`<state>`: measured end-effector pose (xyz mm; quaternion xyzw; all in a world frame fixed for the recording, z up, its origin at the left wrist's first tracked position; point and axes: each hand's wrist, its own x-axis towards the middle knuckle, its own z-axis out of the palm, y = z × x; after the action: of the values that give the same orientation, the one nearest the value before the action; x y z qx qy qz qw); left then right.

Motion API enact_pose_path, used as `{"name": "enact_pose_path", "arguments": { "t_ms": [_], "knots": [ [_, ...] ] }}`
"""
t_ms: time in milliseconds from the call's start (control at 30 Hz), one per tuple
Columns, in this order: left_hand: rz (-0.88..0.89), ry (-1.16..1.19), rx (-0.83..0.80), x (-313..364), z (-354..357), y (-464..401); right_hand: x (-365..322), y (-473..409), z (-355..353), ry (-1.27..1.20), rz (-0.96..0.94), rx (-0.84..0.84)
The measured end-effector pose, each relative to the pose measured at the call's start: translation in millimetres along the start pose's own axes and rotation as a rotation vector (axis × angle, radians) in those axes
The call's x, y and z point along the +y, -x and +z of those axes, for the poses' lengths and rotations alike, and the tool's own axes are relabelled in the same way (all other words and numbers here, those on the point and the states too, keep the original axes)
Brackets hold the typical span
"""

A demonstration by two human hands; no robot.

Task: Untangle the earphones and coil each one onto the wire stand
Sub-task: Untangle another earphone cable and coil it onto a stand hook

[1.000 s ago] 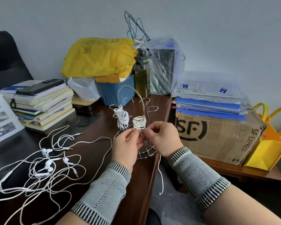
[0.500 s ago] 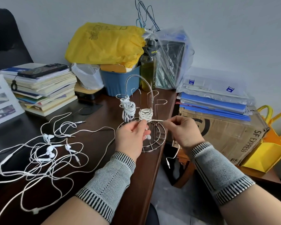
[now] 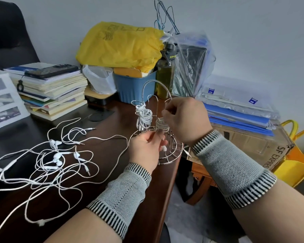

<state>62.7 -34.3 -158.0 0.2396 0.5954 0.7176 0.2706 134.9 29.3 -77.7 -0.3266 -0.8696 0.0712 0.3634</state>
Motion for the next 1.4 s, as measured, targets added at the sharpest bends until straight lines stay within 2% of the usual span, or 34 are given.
{"name": "enact_pose_path", "arguments": {
  "t_ms": [200,300,467,567,667,800,1033,1200,1400],
  "knots": [
    [0.023,-0.066,0.006,3,-1,1,-22,-1,7,0.282,-0.121,-0.004],
    [0.081,-0.184,0.02,2,-3,-1,-30,3,14,0.354,-0.263,0.037],
    [0.103,-0.247,0.013,1,-3,-3,-28,21,21,0.375,-0.341,0.17],
    [0.051,-0.081,-0.029,3,1,-1,-20,29,20,0.37,-0.342,0.213],
    [0.008,0.024,-0.072,5,2,0,-10,36,22,0.289,-0.375,0.302],
    [0.077,-0.038,-0.028,2,-1,2,4,44,26,0.158,-0.415,0.349],
    [0.124,-0.104,0.002,3,-2,6,26,56,51,-0.175,-0.138,0.419],
    [0.162,-0.142,0.017,0,-2,5,26,68,59,-0.346,-0.033,0.352],
    [0.109,-0.062,0.013,2,-1,6,31,66,58,-0.46,0.069,0.369]
  ]
}}
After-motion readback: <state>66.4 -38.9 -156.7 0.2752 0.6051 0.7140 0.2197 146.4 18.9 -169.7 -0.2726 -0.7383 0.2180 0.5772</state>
